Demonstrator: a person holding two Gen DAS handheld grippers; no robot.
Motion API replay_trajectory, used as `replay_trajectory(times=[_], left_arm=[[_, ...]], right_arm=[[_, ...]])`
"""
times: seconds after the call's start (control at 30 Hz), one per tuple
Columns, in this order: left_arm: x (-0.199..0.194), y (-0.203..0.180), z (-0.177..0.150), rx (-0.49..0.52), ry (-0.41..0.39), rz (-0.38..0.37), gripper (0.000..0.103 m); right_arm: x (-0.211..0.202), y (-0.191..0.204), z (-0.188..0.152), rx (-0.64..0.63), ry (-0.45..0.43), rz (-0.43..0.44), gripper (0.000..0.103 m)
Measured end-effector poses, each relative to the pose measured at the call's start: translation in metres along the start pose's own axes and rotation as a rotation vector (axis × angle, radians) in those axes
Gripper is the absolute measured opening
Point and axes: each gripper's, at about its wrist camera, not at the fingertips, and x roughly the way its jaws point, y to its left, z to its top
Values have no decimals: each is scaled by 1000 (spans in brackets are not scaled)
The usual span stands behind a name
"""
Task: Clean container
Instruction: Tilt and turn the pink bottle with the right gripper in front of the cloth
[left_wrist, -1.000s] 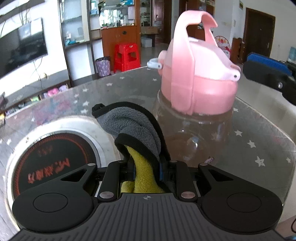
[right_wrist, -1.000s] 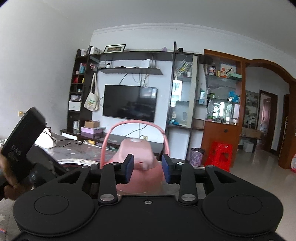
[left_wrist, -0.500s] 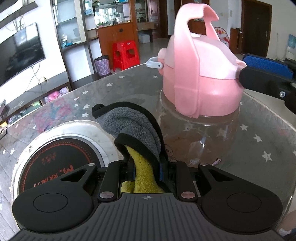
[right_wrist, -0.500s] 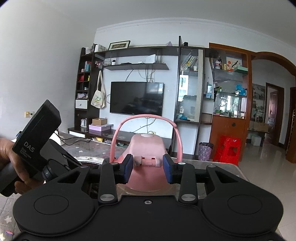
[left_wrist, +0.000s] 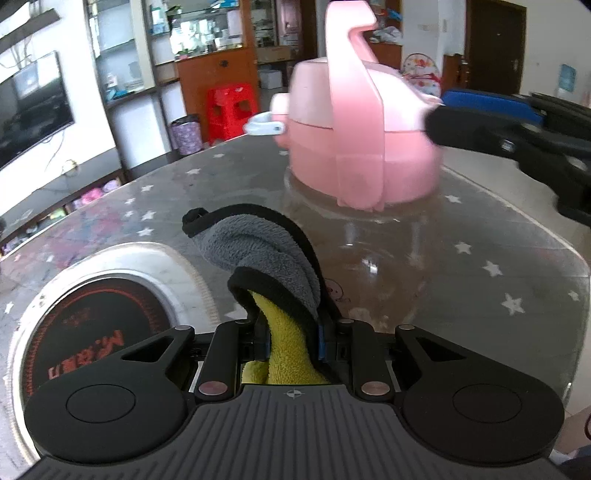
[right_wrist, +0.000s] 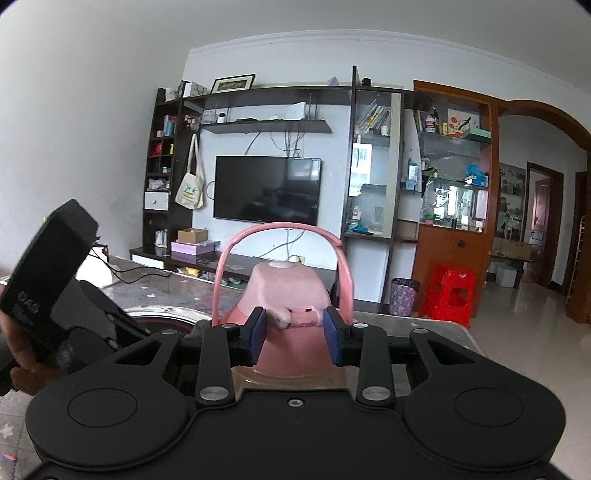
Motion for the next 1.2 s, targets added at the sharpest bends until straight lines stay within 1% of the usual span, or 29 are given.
replay_trajectory(times=[0.1,0.3,0.53,0.67,0.97,1.2], left_arm=[[2,-7,-1,1,-4,-30,21],[3,-10,0,-4,1,-30,21],[-22,-11,19,-16,-73,-9,21],[-24,-16,21,-3,-88,-4,21],[-12,-14,11,-17,-47,-24,21],[3,-10,-1,-45,2,-33,21]], right_arm=[[0,-1,0,0,3,-1,35],[1,-4,-1,0,9,-4,35],[1,-7,-1,0,16,-8,35],[1,-9,-2,2,18,-11,35],[1,-8,-2,8,16,-14,35],[2,-7,-3,12,13,-21,35]])
